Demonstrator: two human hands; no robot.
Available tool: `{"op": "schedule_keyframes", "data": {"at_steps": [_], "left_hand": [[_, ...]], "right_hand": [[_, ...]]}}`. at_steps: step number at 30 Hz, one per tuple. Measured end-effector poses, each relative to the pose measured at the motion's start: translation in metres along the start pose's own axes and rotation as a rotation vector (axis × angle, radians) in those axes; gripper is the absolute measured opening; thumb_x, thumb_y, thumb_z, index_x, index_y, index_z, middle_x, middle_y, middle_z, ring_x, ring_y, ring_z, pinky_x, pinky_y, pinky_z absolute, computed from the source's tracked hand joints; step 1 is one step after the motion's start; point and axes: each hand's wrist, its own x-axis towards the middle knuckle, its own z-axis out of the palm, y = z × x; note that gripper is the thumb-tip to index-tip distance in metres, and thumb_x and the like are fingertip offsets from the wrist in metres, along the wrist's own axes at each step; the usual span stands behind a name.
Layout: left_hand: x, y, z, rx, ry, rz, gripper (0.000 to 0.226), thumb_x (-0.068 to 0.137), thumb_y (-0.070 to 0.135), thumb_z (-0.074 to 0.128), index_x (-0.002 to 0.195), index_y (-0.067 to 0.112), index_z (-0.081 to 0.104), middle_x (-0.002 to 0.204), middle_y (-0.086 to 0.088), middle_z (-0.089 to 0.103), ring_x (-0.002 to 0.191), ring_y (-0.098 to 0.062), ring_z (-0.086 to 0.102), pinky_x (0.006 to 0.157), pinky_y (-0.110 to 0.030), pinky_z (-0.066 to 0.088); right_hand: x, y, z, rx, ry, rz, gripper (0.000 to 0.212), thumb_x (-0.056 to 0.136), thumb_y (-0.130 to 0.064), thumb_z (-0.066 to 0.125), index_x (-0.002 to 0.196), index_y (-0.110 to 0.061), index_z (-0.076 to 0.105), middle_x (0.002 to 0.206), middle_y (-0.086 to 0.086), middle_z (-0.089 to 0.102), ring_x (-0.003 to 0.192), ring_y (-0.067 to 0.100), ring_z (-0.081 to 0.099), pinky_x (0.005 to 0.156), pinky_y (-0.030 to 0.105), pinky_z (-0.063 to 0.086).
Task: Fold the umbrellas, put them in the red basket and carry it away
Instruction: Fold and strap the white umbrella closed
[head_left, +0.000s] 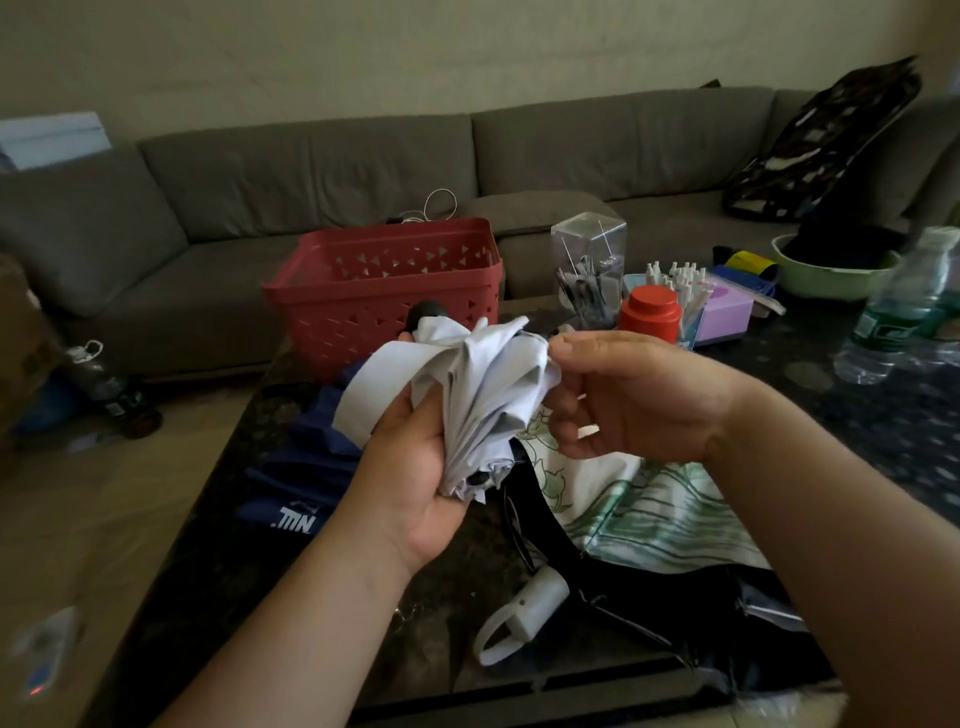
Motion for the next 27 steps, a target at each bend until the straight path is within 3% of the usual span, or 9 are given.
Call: {"op": "schedule_keyframes", "data": {"at_steps": [4,6,8,10,12,17,20,24,27], "left_hand": [[0.005,-0.01,0.0,0.153,0.151,0.16,0.053,0.102,0.029,0.065,0.153,0.033,0.051,0.136,-0.007,0.07,0.115,-0.022,0.074,0.076,-0.034,0.063],[0.005,-0.01,0.001,0.226,0.212,0.197,0.048,0.102,0.035,0.065,0.147,0.046,0.053,0.128,-0.007,0.073,0.092,-0.012,0.077,0.064,-0.032,0.061],[0.003,-0.007,0.003,0.228,0.191,0.124,0.033,0.098,0.045,0.064,0.131,0.047,0.068,0.119,0.001,0.078,0.103,-0.013,0.076,0.08,-0.037,0.062],[0.001,-0.004,0.002,0.123,0.068,-0.048,0.044,0.098,0.05,0.063,0.137,0.03,0.069,0.132,-0.006,0.074,0.122,-0.025,0.07,0.097,-0.04,0.056],[-0.001,-0.006,0.005,0.024,0.009,-0.151,0.046,0.106,0.046,0.053,0.139,0.018,0.067,0.138,-0.011,0.069,0.111,-0.022,0.074,0.088,-0.034,0.06],[-0.008,-0.011,0.01,-0.359,0.026,-0.275,0.058,0.108,0.036,0.044,0.073,0.012,0.083,0.072,-0.002,0.073,0.052,-0.011,0.067,0.048,-0.023,0.056],[-0.009,-0.006,0.01,-0.506,-0.063,-0.468,0.029,0.096,0.03,0.067,0.089,0.004,0.079,0.075,-0.001,0.065,0.058,-0.013,0.061,0.054,-0.027,0.056],[-0.016,0.0,0.014,-0.48,0.009,-0.56,0.032,0.092,0.025,0.078,0.115,0.009,0.063,0.094,0.019,0.03,0.078,0.001,0.031,0.067,-0.024,0.041],[-0.014,0.0,0.014,-0.447,-0.025,-0.507,0.023,0.094,0.017,0.077,0.11,0.001,0.069,0.087,0.004,0.054,0.073,-0.011,0.051,0.068,-0.031,0.052]], "right_hand": [[-0.003,-0.002,0.001,0.062,-0.106,0.013,0.008,0.092,-0.03,0.066,0.094,-0.023,0.066,0.077,0.004,0.042,0.069,0.022,0.051,0.073,0.038,0.048],[-0.004,0.0,0.0,0.084,-0.173,0.001,0.022,0.091,-0.017,0.065,0.113,-0.024,0.065,0.076,0.003,0.046,0.068,0.021,0.053,0.072,0.039,0.05],[-0.004,0.002,0.001,0.104,-0.23,-0.031,0.033,0.092,-0.009,0.064,0.121,-0.024,0.064,0.075,0.001,0.051,0.067,0.02,0.053,0.071,0.039,0.051],[0.0,0.005,0.001,0.056,-0.233,-0.065,0.032,0.087,-0.017,0.079,0.117,-0.02,0.066,0.073,0.001,0.053,0.065,0.02,0.055,0.07,0.038,0.051],[0.003,0.008,-0.002,-0.039,-0.204,-0.066,0.045,0.078,-0.035,0.089,0.11,-0.012,0.066,0.071,0.001,0.053,0.065,0.02,0.056,0.07,0.035,0.053],[0.005,0.019,-0.011,0.154,-0.225,-0.119,0.022,0.088,-0.033,0.081,0.089,-0.015,0.068,0.073,0.003,0.046,0.064,0.019,0.054,0.069,0.036,0.053],[0.012,0.03,-0.006,0.224,-0.186,-0.142,0.018,0.096,-0.03,0.061,0.082,-0.019,0.065,0.071,0.002,0.044,0.056,0.014,0.048,0.062,0.031,0.046],[0.017,0.036,-0.002,0.214,-0.146,-0.126,0.023,0.098,-0.029,0.056,0.078,-0.019,0.064,0.068,0.001,0.044,0.047,0.011,0.046,0.058,0.029,0.036],[0.013,0.027,0.001,0.149,-0.101,-0.082,0.026,0.097,-0.034,0.057,0.079,-0.015,0.059,0.07,0.003,0.048,0.053,0.017,0.048,0.061,0.03,0.042]]}}
